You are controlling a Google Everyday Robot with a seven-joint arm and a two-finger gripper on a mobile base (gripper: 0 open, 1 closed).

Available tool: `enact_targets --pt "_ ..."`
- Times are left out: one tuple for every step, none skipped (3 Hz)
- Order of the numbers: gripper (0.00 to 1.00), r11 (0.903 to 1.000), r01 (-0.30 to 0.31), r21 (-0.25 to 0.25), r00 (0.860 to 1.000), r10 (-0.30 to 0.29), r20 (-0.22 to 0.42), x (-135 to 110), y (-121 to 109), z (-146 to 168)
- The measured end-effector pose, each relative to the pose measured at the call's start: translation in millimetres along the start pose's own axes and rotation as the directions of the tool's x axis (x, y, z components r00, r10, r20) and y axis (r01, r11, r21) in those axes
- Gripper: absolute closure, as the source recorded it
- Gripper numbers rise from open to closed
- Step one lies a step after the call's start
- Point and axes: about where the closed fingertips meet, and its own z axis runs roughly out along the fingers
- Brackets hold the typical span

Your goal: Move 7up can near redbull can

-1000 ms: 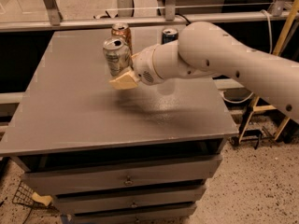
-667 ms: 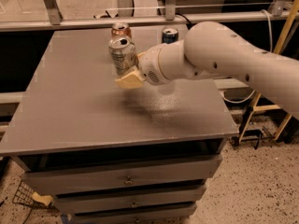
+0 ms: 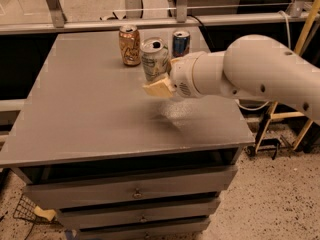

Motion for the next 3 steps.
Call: enact_targets --pt "1.0 0.9914 -0.029 0.128 1.0 0.027 0.017 12 -8 -40" --pt "1.0 0.972 -0.043 0.231 0.999 0.035 0.039 15 -17 -67" --pt "1.0 0.9412 -0.077 0.329 0.997 0.065 0.048 26 -32 -84"
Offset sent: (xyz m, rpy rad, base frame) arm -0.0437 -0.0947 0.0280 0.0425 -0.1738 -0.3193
